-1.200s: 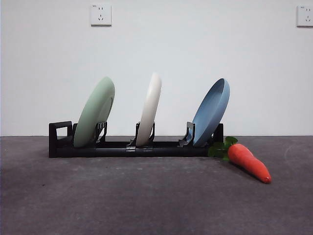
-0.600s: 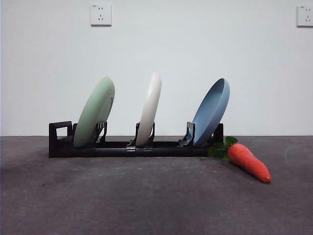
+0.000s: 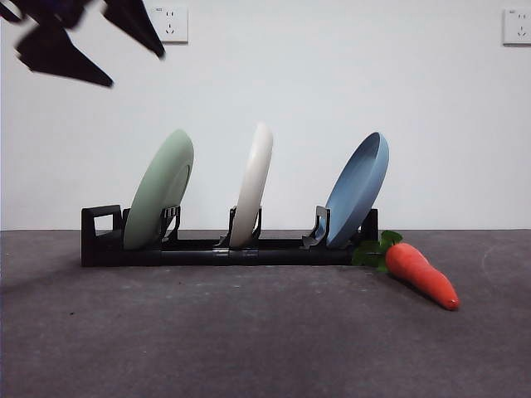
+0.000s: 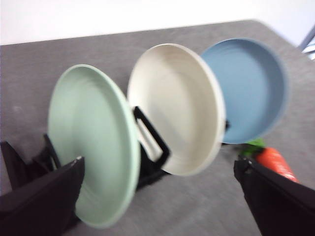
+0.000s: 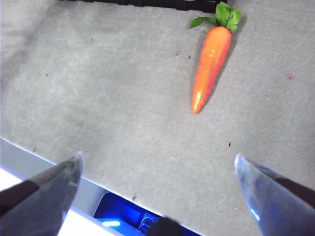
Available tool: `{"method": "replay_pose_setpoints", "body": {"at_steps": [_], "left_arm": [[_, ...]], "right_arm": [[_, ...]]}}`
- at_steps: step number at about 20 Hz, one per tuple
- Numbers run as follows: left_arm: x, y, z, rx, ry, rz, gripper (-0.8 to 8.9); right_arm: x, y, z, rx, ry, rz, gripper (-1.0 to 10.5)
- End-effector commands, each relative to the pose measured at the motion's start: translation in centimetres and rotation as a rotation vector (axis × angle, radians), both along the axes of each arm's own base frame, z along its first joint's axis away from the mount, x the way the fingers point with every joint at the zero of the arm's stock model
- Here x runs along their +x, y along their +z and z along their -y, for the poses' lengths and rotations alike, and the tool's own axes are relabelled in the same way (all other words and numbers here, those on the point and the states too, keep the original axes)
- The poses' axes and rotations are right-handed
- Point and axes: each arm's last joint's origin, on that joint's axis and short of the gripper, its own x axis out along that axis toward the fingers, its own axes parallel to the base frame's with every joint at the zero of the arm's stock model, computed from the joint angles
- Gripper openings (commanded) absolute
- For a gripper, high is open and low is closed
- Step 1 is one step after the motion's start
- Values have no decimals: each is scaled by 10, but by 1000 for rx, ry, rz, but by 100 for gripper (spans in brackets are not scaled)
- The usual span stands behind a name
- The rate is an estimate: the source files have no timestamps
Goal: Take the green plate from the plate rack,put the plate on the table,take the carrot from the table,put the carrot in the plate
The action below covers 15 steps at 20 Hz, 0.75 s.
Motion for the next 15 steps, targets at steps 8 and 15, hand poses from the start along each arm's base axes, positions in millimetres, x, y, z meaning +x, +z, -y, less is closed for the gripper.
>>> {"method": "replay_pose_setpoints", "body": {"at_steps": [8,15], "left_arm": [[81,-62,36,108,42,-60,593],[83,-71,43,118,36,-79,174]], "right_arm": [[0,1,0,0,-4,4,658],[1,0,0,-2,-6,0,658]]}}
